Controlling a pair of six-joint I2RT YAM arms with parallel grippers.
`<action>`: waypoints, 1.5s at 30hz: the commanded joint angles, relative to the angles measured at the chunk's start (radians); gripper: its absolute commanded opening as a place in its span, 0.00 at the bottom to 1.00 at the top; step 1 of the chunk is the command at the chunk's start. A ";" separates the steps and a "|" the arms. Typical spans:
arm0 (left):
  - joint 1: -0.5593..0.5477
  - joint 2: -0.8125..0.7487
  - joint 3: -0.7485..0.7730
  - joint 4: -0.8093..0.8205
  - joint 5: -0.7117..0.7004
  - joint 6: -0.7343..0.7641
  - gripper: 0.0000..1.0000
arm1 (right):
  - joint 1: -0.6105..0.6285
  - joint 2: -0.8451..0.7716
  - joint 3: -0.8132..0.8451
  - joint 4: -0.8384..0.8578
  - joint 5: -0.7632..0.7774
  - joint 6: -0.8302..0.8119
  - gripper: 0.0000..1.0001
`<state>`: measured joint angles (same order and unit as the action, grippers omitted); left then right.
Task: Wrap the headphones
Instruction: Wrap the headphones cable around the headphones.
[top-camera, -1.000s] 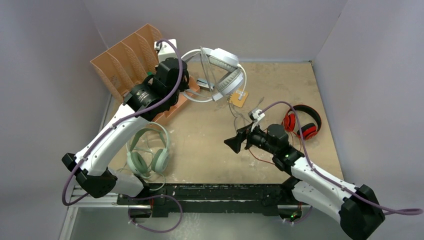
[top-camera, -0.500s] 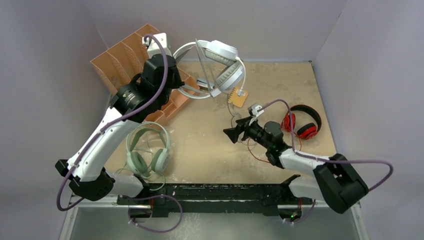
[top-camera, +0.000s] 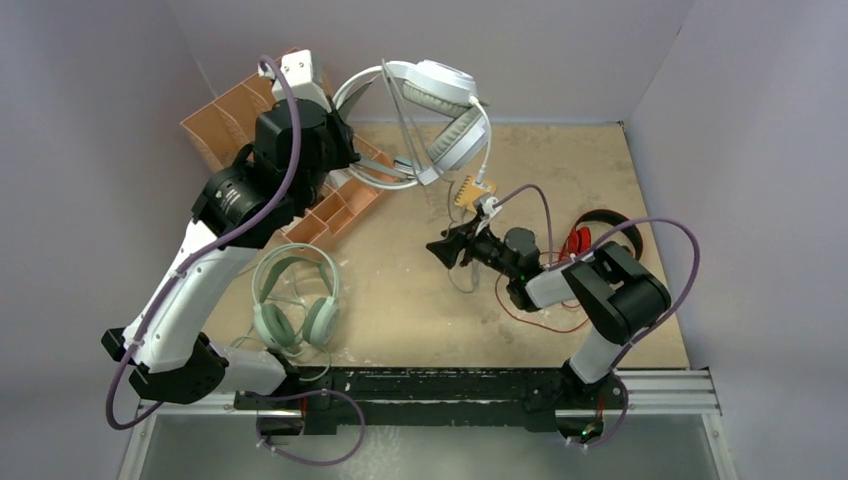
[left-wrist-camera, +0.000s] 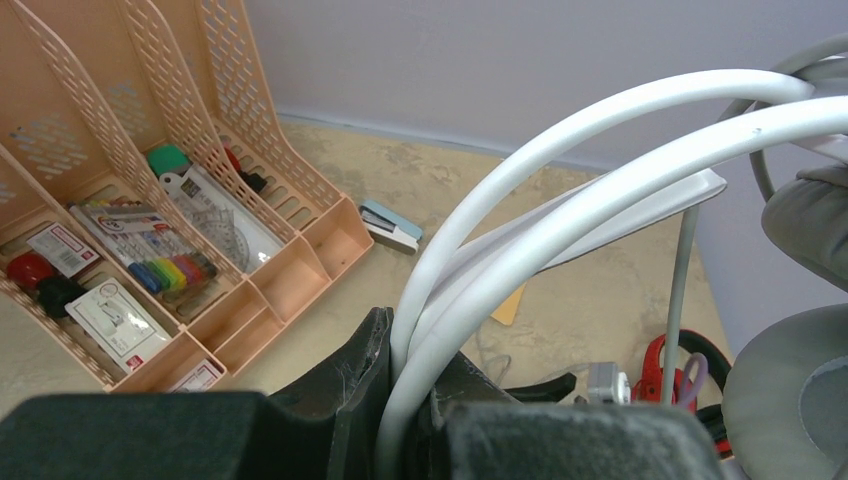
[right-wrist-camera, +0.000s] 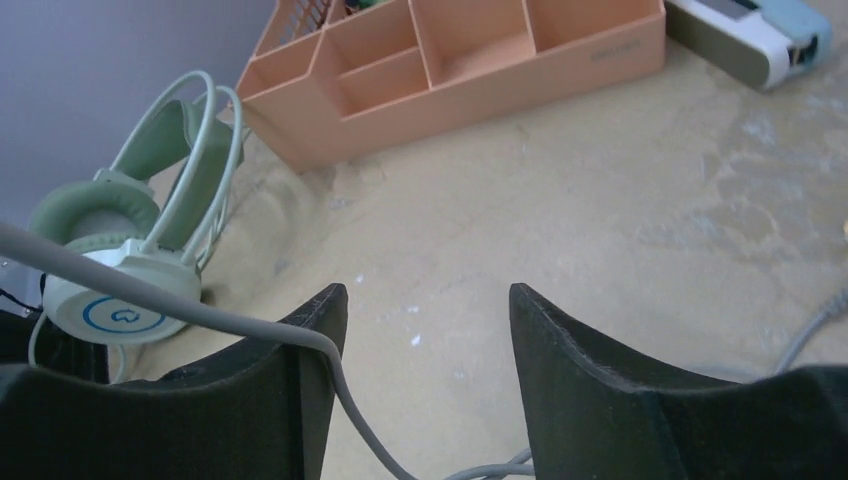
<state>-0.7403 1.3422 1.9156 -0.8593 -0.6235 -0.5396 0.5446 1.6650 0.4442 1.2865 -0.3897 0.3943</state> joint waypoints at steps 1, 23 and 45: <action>0.005 -0.022 0.093 0.084 0.031 -0.050 0.00 | 0.029 0.057 0.090 0.154 -0.046 0.026 0.56; 0.005 0.063 0.188 0.294 0.291 -0.064 0.00 | 0.119 -0.348 -0.128 -0.350 -0.023 -0.043 0.00; 0.003 -0.267 -0.271 -0.190 0.857 0.403 0.00 | -0.271 -0.515 0.162 -1.089 -0.123 -0.044 0.00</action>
<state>-0.7353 1.1278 1.7267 -0.9352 0.2256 -0.2100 0.3428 1.1877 0.4736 0.5301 -0.5446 0.4248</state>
